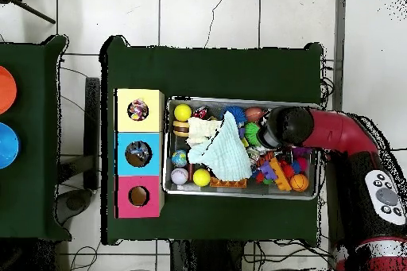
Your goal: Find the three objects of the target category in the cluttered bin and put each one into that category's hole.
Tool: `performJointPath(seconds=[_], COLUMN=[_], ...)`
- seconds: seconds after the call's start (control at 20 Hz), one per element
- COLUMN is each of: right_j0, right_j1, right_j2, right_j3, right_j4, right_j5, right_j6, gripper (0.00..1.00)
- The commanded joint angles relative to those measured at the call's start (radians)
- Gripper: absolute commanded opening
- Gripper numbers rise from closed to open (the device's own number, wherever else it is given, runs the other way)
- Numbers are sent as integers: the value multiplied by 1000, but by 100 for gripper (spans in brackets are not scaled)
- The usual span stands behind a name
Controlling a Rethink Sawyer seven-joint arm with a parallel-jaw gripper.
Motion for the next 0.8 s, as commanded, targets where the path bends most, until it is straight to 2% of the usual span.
performJointPath(seconds=[0.05,0.3,0.6,0.8], right_j0=[2,-28,4,13], right_j1=[23,56,30,-24], right_j2=[87,128,105,96], right_j3=[-33,-46,-25,23], right_j4=[-43,12,-5,-5], right_j5=[79,84,97,109], right_j6=[-268,-250,-206,-195], gripper=[100,100,100,100])
